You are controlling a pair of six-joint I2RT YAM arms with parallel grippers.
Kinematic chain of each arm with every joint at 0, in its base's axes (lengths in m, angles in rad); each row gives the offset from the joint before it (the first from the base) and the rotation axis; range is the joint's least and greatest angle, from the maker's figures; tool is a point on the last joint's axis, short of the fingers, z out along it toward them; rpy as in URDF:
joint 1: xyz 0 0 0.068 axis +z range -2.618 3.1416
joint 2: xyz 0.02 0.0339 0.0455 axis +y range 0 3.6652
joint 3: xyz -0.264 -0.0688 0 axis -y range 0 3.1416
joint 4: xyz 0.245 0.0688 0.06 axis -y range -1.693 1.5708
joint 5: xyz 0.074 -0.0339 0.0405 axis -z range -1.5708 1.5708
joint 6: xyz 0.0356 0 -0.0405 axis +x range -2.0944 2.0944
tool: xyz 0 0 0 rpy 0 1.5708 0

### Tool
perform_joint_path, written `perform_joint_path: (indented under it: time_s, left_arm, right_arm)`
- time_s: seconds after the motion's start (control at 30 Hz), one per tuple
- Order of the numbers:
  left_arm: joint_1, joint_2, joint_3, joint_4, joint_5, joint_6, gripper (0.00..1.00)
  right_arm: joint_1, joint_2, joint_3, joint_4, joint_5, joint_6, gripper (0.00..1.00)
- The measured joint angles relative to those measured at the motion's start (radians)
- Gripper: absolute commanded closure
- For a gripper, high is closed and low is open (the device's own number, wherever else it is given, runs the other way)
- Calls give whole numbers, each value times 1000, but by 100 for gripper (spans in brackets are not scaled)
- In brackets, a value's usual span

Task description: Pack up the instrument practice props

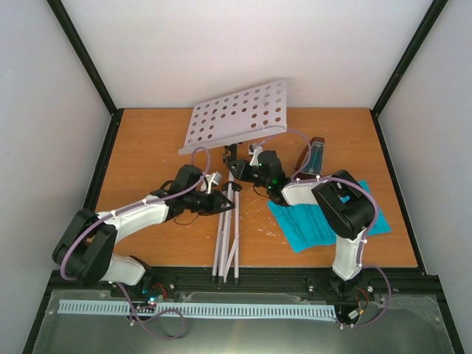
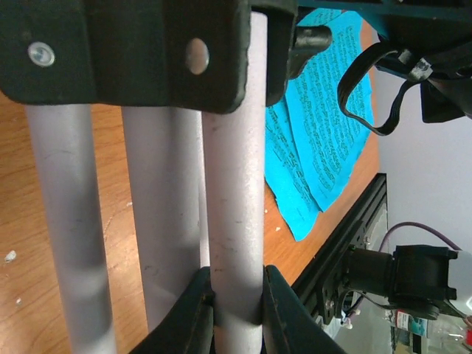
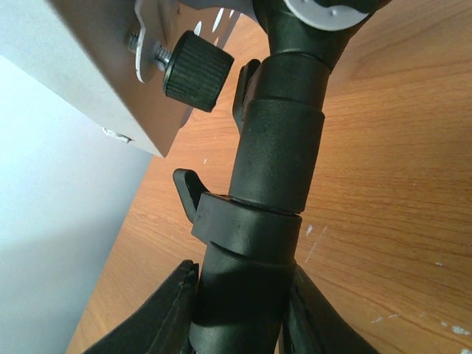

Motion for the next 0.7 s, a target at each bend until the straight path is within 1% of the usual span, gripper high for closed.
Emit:
perform_joint_path:
  time_s: [0.17,0.53,0.63,0.7]
  left_arm:
    - [0,42,-2,22,-11,0,100]
    - [0,143,-2,88,-16,-23,100]
    - [0,165,-2,100,-18,-28,100]
    - [0,175,-2,106,-18,-28,100]
  right_arm:
    - [-5,42,2,24,0,0,95]
    - [-23,133,13,39,-1,4,86]
    - [-27,156,19,47,-7,5,81]
    - [-29,165,20,54,-13,5,74]
